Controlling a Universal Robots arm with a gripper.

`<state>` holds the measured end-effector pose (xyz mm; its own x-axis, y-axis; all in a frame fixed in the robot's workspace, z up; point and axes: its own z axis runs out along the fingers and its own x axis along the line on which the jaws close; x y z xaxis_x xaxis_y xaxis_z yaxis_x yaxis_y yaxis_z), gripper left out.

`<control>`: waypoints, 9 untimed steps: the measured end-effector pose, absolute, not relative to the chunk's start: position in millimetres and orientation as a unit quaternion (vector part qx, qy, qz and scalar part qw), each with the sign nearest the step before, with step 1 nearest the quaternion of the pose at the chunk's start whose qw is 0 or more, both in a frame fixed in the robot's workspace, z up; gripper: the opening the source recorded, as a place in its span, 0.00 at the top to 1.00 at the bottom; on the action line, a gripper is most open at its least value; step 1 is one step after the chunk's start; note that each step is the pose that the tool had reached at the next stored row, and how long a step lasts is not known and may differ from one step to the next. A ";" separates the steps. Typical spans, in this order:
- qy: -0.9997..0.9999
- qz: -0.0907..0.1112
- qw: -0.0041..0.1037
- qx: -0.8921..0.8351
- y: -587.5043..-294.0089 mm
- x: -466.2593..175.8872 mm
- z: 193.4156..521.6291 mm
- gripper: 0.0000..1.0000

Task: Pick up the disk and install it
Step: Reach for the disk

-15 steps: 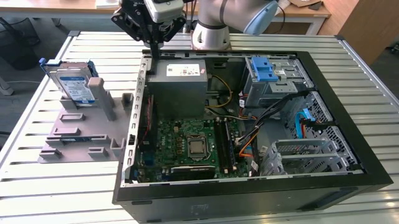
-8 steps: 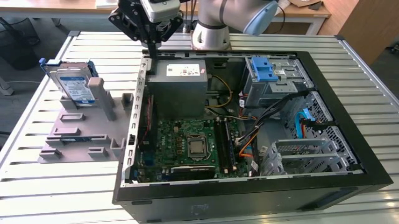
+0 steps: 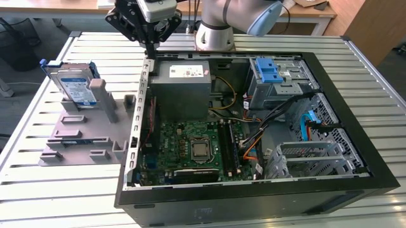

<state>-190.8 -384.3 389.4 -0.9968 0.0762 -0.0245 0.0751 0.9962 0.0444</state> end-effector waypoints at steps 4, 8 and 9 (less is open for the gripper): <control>0.999 0.022 0.013 0.038 -383.4 -194.4 389.3 0.89; 0.999 0.022 0.013 0.038 -383.2 -195.8 389.2 0.89; 0.999 0.022 0.013 0.038 -383.2 -195.8 389.2 0.89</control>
